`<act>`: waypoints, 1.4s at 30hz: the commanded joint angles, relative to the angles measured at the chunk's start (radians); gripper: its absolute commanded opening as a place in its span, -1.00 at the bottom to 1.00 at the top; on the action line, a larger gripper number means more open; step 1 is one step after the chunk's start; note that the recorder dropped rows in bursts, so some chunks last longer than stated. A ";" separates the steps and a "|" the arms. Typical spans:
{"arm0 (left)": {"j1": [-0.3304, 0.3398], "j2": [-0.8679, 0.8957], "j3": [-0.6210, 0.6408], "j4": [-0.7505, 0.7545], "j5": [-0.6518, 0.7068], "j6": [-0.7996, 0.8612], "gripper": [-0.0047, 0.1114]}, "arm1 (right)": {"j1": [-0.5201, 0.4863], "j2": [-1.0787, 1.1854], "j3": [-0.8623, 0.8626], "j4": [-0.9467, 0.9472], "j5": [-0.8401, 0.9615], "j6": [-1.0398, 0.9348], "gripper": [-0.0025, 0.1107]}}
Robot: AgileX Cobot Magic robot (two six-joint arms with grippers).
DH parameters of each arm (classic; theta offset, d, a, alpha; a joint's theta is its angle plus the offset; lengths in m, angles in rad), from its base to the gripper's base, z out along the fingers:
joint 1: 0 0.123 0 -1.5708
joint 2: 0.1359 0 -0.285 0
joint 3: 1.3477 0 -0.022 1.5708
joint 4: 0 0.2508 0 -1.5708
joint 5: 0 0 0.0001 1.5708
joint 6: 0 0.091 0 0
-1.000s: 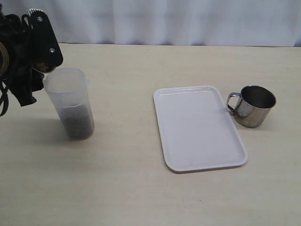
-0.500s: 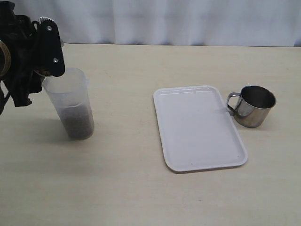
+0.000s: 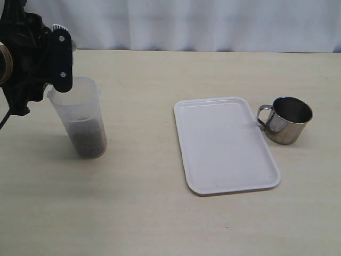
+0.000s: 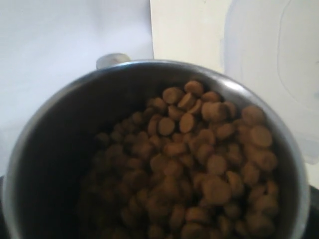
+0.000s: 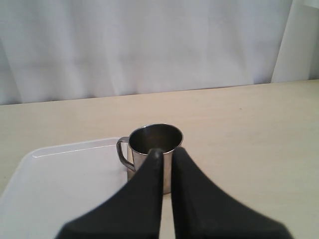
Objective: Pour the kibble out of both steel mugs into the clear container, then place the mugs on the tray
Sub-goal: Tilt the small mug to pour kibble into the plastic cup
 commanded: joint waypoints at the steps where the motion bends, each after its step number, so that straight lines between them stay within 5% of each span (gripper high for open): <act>1: -0.001 -0.007 -0.003 0.041 -0.013 0.001 -0.92 | -0.007 -0.004 0.003 0.007 0.003 0.000 -0.87; 42: -0.001 0.000 -0.001 0.275 -0.034 0.024 -0.92 | -0.007 -0.004 0.003 0.007 0.003 0.000 -0.87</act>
